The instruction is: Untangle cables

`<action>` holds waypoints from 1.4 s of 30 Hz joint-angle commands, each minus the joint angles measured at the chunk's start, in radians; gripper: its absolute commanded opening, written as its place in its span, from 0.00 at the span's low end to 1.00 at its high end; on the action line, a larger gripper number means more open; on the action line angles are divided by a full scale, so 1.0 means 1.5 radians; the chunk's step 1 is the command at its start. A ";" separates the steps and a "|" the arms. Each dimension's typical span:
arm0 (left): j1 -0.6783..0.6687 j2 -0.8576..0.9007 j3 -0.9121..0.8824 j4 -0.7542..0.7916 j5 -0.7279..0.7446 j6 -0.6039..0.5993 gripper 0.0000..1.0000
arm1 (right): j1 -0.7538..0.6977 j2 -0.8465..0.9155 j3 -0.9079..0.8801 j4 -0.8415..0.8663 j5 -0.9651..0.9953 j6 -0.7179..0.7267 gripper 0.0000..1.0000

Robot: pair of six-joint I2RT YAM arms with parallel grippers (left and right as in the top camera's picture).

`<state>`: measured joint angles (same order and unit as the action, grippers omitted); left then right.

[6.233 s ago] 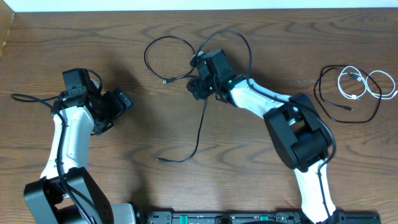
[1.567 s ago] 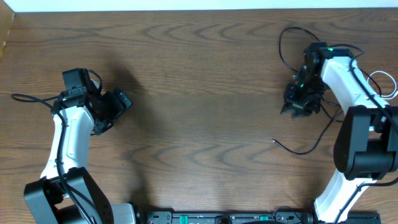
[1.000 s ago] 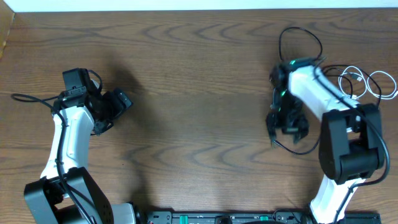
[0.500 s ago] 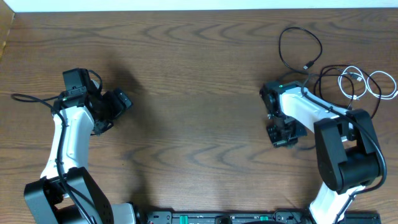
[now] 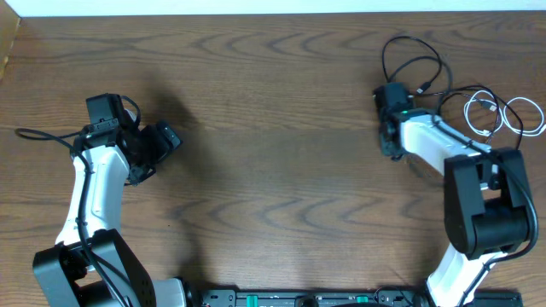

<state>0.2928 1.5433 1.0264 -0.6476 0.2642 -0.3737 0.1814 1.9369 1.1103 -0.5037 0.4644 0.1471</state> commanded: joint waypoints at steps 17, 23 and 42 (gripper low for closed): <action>0.002 0.006 -0.007 -0.002 0.004 -0.004 0.98 | -0.039 -0.023 0.153 -0.004 -0.212 -0.037 0.15; 0.002 0.006 -0.007 -0.002 0.004 -0.004 0.98 | -0.039 -0.022 0.162 0.029 -0.246 -0.036 0.99; 0.002 0.006 -0.007 -0.002 0.004 -0.004 0.98 | -0.039 -0.022 0.162 0.027 -0.246 -0.037 0.99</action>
<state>0.2928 1.5433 1.0260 -0.6479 0.2642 -0.3740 0.1173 1.9240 1.3453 -0.4606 0.1005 0.0940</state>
